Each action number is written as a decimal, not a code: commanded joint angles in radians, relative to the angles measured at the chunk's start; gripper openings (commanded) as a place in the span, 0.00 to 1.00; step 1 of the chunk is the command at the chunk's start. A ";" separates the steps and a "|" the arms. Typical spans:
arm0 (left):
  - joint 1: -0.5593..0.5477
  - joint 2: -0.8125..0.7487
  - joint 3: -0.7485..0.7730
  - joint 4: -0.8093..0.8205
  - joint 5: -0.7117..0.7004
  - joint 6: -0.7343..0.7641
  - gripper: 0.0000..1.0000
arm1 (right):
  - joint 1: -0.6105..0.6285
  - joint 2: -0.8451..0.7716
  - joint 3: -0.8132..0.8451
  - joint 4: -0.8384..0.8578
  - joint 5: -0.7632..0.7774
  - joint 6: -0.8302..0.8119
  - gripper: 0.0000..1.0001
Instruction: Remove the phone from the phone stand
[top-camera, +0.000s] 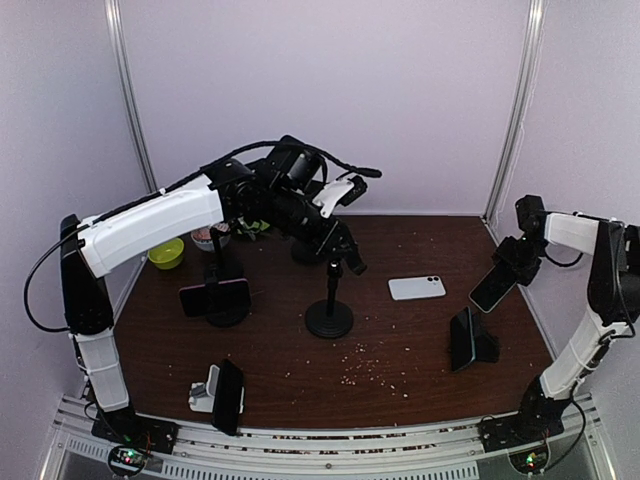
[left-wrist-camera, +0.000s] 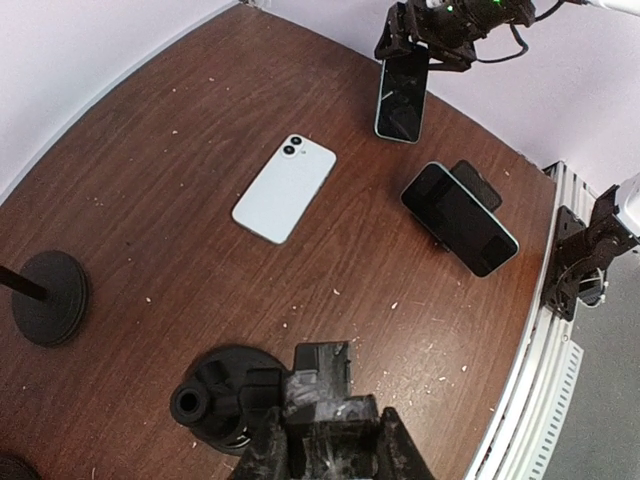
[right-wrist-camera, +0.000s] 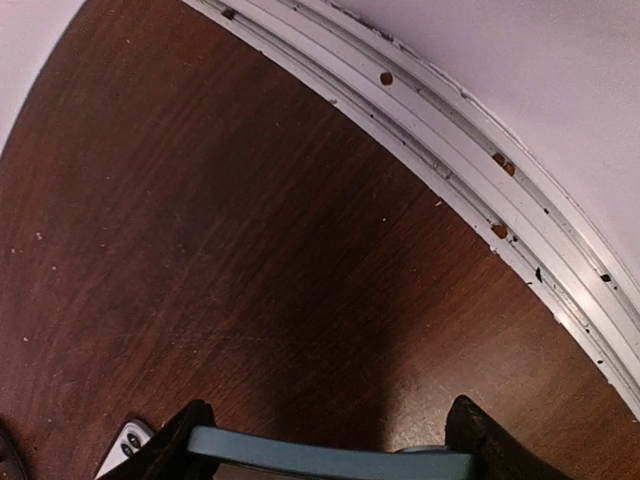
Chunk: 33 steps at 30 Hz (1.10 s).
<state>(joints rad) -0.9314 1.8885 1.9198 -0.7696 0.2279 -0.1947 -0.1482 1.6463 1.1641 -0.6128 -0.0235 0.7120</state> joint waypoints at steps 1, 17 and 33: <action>0.012 -0.047 0.060 0.038 -0.029 0.029 0.00 | -0.002 0.068 0.023 0.065 -0.045 0.009 0.00; 0.039 -0.026 0.121 0.034 0.003 0.017 0.00 | 0.004 0.186 -0.013 0.148 -0.187 0.015 0.32; 0.061 -0.017 0.142 0.049 -0.003 0.022 0.00 | 0.007 0.152 -0.047 0.153 -0.221 -0.007 0.96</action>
<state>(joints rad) -0.8795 1.8889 2.0068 -0.8314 0.2222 -0.1913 -0.1463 1.8278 1.1339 -0.4595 -0.2420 0.7185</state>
